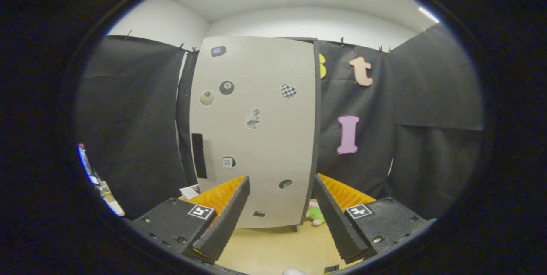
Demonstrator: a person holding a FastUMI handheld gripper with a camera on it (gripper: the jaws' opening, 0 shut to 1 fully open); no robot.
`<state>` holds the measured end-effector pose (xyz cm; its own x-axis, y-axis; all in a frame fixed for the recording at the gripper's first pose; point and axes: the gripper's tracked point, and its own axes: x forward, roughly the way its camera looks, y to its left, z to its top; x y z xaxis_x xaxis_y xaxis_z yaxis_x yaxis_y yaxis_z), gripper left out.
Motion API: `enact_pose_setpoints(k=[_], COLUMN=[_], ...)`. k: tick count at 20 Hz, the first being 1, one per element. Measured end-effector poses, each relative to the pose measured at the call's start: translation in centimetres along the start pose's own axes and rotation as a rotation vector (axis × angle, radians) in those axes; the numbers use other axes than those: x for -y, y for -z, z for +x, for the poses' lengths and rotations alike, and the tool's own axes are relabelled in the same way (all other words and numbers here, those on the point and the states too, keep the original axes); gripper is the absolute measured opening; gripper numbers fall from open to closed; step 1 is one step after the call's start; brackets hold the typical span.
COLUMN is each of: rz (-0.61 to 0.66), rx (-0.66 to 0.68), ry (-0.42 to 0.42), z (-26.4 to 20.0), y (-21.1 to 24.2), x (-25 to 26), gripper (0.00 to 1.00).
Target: Open the shoe cabinet door, grab the shoes and put them into the shoe cabinet, then close the shoe cabinet door.
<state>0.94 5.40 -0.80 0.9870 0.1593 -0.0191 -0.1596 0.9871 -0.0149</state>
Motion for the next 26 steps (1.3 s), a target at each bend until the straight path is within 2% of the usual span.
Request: enact_pose_setpoints(k=[4,10,16,26], rz=[0.017,0.020,0.039,0.033], rx=[-0.006,0.022,0.024,0.032], ry=[0.082,0.149,0.156,0.123], z=[-2.9,-6.1,-6.7,-5.7], y=[-0.4,-1.4,-1.1,-1.7], x=[5.2,9.7,10.6,9.1], gripper=[0.98,0.97,0.97,0.97])
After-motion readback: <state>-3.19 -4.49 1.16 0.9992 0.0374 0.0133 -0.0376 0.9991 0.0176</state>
